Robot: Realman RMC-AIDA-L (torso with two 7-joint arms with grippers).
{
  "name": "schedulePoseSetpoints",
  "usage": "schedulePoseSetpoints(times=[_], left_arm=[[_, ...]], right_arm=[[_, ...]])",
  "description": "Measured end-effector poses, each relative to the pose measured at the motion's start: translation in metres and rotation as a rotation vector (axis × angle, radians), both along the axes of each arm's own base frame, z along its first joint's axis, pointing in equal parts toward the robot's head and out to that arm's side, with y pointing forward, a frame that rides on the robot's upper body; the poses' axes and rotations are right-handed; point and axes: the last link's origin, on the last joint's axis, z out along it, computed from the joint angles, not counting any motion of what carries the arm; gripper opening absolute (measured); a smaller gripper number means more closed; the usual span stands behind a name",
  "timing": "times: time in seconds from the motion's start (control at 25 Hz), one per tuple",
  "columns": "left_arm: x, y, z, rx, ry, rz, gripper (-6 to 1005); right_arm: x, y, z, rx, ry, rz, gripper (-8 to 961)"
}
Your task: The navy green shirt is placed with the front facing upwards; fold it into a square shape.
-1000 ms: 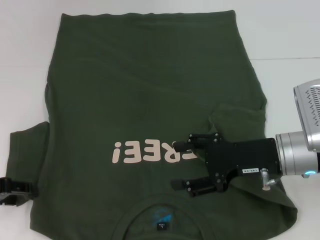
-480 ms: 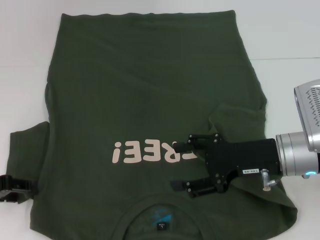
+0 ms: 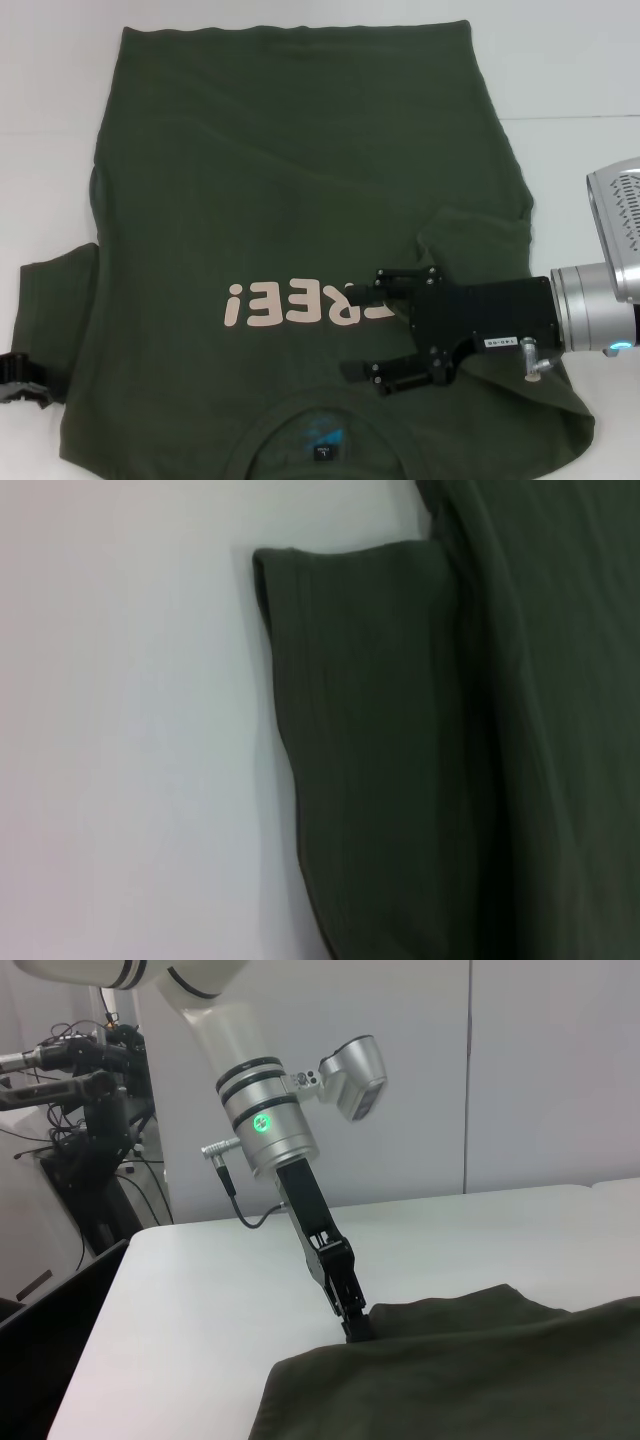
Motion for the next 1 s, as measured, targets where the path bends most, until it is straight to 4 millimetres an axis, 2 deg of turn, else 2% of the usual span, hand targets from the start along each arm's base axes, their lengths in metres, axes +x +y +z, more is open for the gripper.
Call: schedulePoseSetpoints(times=[0.32,1.0], left_arm=[[0.001,0.002,0.0,-0.002,0.015,-0.01,131],[0.001,0.005,0.014,0.056,0.074,-0.025,108]], right_arm=[[0.0,0.0,0.0,0.0,0.0,0.0,882],[0.0,0.001,0.0,0.004,0.002,-0.005,883]])
